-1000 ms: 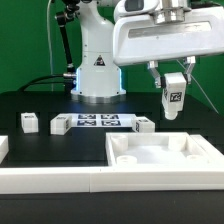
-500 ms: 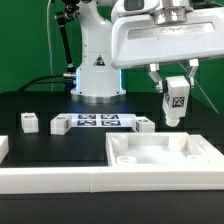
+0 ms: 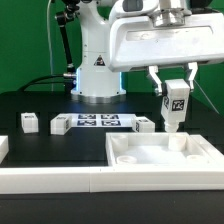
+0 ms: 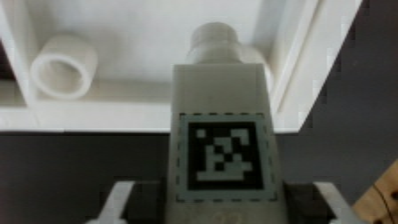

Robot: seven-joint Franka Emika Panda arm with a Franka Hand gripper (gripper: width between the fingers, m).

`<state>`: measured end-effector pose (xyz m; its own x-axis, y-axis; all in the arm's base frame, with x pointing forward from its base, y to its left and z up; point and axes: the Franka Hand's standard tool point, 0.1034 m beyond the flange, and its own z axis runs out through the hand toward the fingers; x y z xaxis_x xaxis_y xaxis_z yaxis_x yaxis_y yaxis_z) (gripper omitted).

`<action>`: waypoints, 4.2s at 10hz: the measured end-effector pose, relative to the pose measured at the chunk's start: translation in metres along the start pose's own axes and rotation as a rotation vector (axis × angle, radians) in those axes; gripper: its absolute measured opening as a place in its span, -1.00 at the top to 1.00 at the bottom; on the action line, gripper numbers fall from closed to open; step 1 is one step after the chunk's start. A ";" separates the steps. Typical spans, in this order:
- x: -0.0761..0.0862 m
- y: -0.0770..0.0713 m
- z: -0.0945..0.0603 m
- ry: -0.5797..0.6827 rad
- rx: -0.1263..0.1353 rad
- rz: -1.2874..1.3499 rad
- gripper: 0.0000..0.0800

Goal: Assemble square table

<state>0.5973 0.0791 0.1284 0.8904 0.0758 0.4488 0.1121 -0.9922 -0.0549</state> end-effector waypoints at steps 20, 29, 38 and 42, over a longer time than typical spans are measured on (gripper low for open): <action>0.017 -0.022 0.034 0.136 -0.002 -0.029 0.27; 0.008 -0.029 0.045 0.155 -0.003 -0.039 0.27; -0.003 -0.033 0.056 0.149 -0.002 -0.045 0.27; -0.005 -0.033 0.057 0.130 0.001 -0.044 -0.19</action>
Offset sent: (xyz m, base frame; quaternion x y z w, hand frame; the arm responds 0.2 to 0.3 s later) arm 0.0194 0.0093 -0.0024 -0.0173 0.0196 -0.0150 0.9995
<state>0.6144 0.1172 0.0767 0.8197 0.1059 0.5629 0.1506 -0.9880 -0.0335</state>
